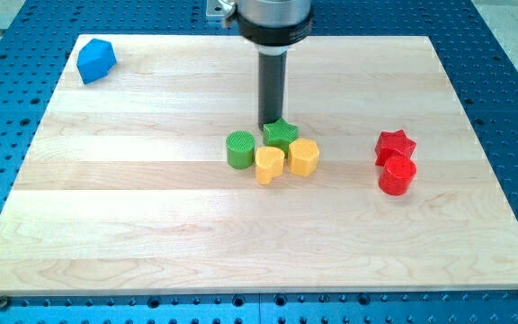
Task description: Place the red blocks to the bottom right of the board
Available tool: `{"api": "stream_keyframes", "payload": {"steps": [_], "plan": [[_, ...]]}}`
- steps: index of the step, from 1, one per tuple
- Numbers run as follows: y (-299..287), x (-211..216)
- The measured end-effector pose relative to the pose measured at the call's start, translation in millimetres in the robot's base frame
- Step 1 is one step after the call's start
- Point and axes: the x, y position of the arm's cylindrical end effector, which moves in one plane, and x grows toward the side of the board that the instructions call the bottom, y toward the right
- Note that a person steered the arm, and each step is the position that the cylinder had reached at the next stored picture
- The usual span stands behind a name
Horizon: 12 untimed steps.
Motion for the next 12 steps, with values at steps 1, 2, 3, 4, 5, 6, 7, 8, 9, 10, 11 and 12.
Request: {"api": "stream_keyframes", "payload": {"steps": [1, 2, 3, 4, 5, 6, 7, 8, 9, 10, 11, 12], "plan": [[41.1, -22.2], [82.3, -22.1], [135.7, -11.4], [143.6, 4.5], [143.6, 4.6], [151.6, 4.6], [165.0, 3.7], [197.0, -3.9], [210.5, 46.3], [214.6, 89.0], [214.6, 89.0], [212.4, 90.7]]}}
